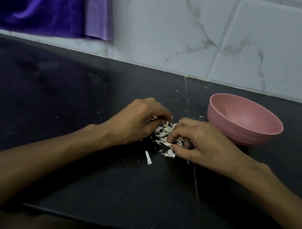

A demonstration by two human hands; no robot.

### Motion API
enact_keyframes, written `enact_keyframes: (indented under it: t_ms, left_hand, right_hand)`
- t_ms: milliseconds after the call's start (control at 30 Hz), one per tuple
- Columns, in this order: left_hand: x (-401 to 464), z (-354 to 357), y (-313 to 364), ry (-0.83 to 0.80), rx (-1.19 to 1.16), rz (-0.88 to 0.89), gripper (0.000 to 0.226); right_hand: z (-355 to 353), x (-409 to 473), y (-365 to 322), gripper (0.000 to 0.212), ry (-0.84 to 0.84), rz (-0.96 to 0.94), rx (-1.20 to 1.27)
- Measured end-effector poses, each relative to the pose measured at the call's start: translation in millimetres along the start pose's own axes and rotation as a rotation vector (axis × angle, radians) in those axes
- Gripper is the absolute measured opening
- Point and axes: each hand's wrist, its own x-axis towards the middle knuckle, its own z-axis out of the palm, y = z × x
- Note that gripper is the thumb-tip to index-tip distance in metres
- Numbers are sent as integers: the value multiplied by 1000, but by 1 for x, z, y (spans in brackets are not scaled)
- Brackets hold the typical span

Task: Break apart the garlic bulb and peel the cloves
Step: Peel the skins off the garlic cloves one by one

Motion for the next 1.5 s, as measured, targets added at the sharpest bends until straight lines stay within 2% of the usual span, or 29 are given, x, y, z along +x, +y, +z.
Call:
enact_keyframes:
  t_ms: [167,300,500,600,833,1233,1400,1500]
  left_hand:
    - [-1,0,4,4,-5,-10,15]
    - [-1,-1,7,16,-108,-86,16]
    - [-1,-4,15,-27,-293,-160,23]
    - [-2,-3,14,8,-308,-170,23]
    - [-3,-1,15,70,-257,-133,14]
    - [-2,-3,17,131,-230,-176,11]
    - [-2,-1,19,142,-241,-194,12]
    - [-3,-1,19,138,-237,-188,10]
  right_hand:
    - [7,-2,-3,15,40,27,-71]
    - [8,-3,4,11,115,32,26]
    - [-2,-5,7,4,323,191,448]
    - [-3,-7,3,6,265,263,657]
    - [1,-7,2,15,197,277,920]
    - [-1,-6,5,6,516,245,940]
    - [3,-6,4,27,408,270,974]
    - [6,-6,2,22,368,246,949]
